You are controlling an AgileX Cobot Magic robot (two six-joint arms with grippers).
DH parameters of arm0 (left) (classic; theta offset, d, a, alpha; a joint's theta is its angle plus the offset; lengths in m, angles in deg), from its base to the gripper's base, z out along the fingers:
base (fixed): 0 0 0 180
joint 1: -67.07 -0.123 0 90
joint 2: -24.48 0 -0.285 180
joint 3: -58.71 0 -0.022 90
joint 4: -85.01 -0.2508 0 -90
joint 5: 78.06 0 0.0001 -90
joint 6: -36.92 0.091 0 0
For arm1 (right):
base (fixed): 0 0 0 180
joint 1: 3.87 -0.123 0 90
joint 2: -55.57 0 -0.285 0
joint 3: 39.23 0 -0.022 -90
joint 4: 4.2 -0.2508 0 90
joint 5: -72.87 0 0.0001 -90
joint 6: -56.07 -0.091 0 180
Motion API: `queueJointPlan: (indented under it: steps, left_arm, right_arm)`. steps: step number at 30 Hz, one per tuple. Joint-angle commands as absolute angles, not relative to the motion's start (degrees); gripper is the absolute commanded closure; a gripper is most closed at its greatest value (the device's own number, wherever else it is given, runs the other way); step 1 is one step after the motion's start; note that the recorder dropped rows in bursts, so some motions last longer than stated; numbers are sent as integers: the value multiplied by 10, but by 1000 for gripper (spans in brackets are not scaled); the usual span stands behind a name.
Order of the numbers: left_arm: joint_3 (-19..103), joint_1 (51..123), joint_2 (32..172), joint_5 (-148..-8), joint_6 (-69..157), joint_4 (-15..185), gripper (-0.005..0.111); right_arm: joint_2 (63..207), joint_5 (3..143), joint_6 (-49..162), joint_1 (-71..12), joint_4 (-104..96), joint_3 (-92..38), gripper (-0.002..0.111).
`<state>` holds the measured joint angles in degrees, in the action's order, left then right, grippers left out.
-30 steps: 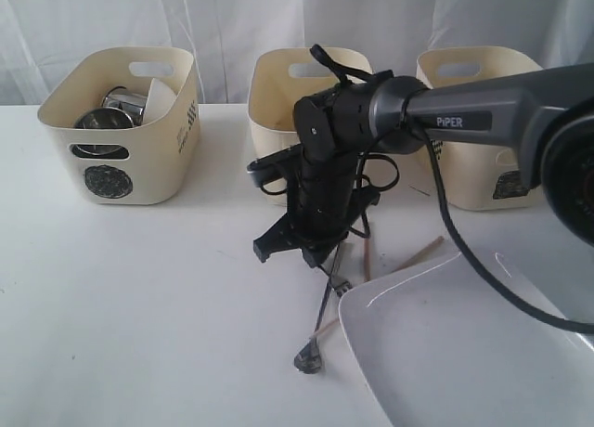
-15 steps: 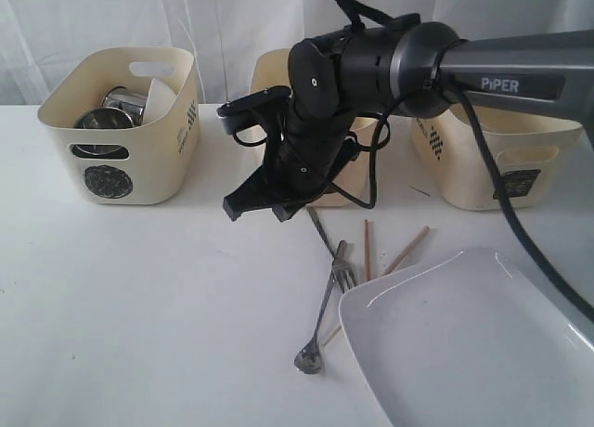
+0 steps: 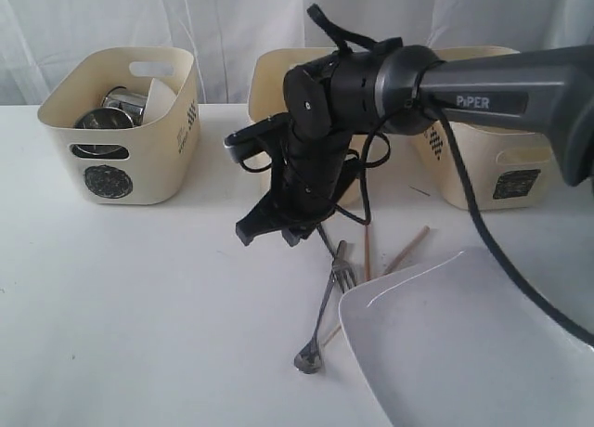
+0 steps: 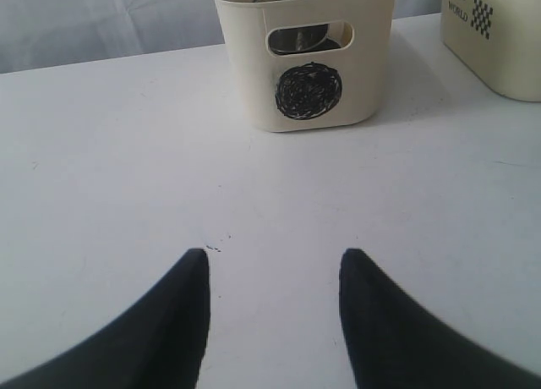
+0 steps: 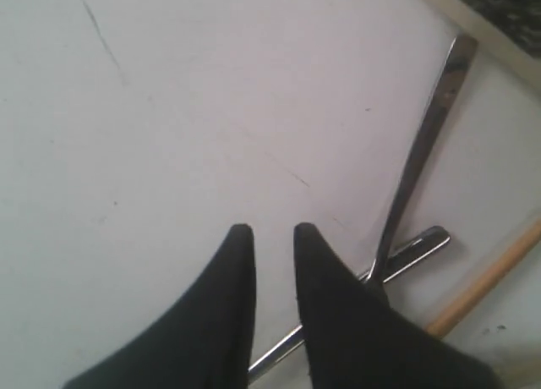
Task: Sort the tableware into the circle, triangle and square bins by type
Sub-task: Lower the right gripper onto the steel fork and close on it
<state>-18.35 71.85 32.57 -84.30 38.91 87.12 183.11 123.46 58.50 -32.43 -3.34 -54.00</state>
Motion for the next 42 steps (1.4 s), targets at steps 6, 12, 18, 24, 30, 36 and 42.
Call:
queueJointPlan:
  steps: [6, 12, 18, 24, 30, 36, 42]
  left_arm:
    - [-185, 717, 323, -840, 386, 876, 54]
    - [-185, 717, 323, -840, 386, 876, 54]
    - [-185, 717, 323, -840, 386, 876, 54]
    - [-185, 717, 323, -840, 386, 876, 54]
    - [-185, 717, 323, -840, 386, 876, 54]
    - [-185, 717, 323, -840, 386, 876, 54]
    - [-185, 717, 323, -840, 386, 876, 54]
  right_arm:
    - [1851, 1239, 556, -307, 22, -539, 84]
    - [1864, 1252, 547, -284, 22, -539, 84]
    - [1886, 1226, 547, -282, 16, -539, 84]
    - [1889, 1220, 547, -282, 4, -539, 84]
    - [1889, 1218, 547, -282, 0, -539, 84]
    - [1902, 1235, 548, -281, -27, -539, 84]
    - [1914, 1240, 550, -279, -48, -539, 84]
